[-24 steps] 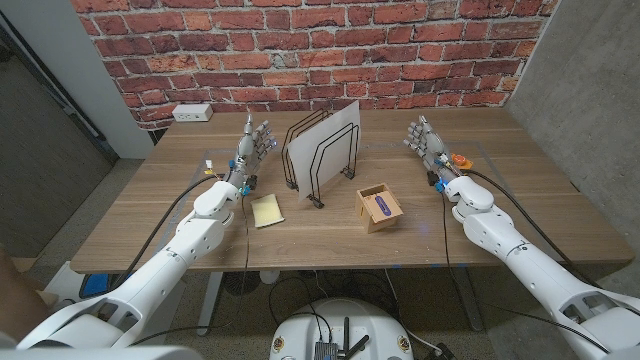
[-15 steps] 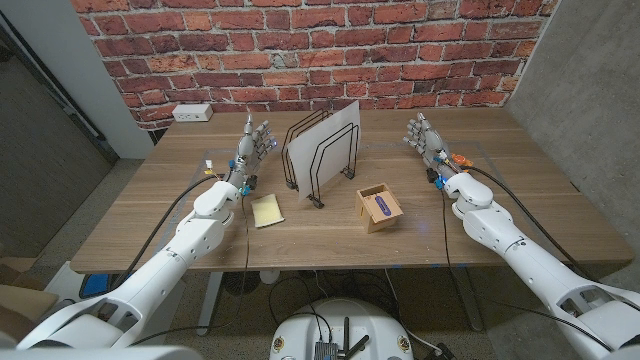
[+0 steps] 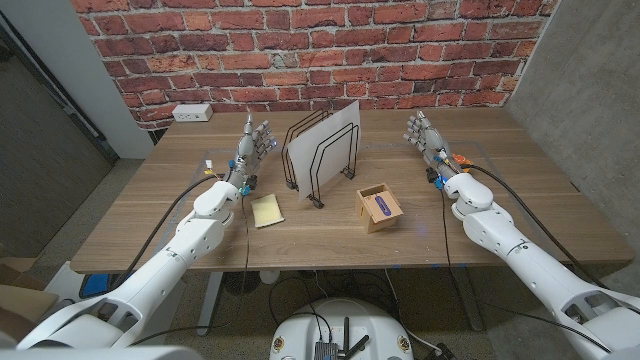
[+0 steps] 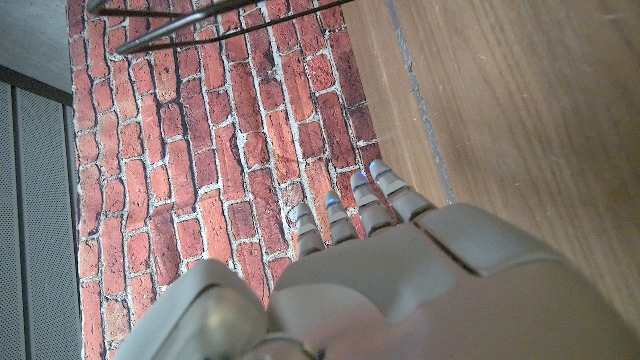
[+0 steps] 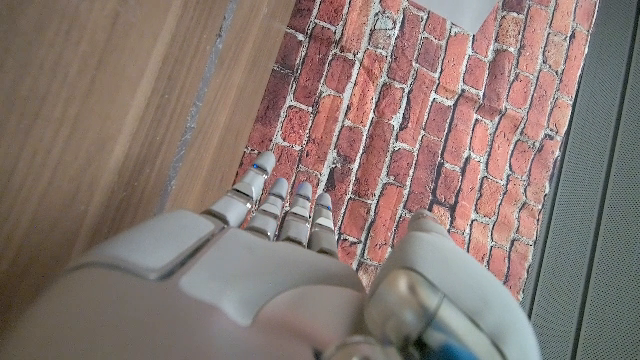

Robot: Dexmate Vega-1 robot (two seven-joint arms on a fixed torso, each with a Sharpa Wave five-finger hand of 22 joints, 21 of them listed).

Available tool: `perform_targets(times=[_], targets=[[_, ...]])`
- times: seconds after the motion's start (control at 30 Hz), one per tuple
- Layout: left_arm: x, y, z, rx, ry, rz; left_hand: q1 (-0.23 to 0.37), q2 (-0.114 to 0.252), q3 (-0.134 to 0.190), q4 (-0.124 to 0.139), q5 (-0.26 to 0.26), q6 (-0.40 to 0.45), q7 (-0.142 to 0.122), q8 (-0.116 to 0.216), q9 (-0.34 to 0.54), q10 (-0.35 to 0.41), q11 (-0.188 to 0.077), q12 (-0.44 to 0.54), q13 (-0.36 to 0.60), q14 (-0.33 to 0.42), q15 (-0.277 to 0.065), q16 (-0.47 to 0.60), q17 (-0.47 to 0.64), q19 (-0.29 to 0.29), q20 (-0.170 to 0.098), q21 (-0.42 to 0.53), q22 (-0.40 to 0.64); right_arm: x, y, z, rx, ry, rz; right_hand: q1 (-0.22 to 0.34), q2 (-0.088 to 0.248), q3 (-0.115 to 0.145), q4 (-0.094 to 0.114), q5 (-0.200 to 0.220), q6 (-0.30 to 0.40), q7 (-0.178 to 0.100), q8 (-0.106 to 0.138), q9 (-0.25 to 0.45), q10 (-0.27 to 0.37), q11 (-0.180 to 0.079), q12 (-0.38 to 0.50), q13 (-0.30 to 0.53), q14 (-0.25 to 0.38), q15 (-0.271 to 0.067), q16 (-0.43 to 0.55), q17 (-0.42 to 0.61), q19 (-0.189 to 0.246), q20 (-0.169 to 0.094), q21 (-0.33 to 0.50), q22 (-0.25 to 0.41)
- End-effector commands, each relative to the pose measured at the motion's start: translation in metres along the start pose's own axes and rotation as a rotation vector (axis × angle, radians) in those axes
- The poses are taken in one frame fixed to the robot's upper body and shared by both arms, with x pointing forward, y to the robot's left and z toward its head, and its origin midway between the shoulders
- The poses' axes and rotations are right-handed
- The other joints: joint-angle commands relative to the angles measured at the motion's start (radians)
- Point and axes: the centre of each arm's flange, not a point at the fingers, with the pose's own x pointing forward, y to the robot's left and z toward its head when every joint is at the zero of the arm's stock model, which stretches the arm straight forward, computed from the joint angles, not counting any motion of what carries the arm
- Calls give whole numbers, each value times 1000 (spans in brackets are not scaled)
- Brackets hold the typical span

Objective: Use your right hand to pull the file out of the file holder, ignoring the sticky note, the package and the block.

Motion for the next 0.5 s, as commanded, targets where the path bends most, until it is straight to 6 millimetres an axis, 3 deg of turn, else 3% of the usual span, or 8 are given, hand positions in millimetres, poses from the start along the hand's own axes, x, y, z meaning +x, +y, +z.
perform_targets(times=[0.03, 0.5], targets=[[0, 0, 0, 0, 1, 0, 1, 9, 0, 6, 7, 3, -9, 8, 6, 1, -9, 6, 5, 10, -7, 6, 2, 6, 2, 7, 5, -7, 4, 19, -89, -9, -11, 8, 0, 8, -5, 4, -10, 1, 2, 3, -7, -1, 0, -2, -1, -19, 4, -2, -7, -24, -7, 2], [0, 0, 0, 0, 0, 0, 1, 9, 0, 6, 6, 2, -11, 7, 6, 1, -6, 6, 5, 9, -8, 6, 2, 5, 1, 7, 5, -5, 10, 40, -179, -4, 4, 12, 0, 17, -17, 6, -27, -4, 3, 2, -19, -19, 2, -21, -23, -30, -2, -26, -17, -33, -33, 2]])
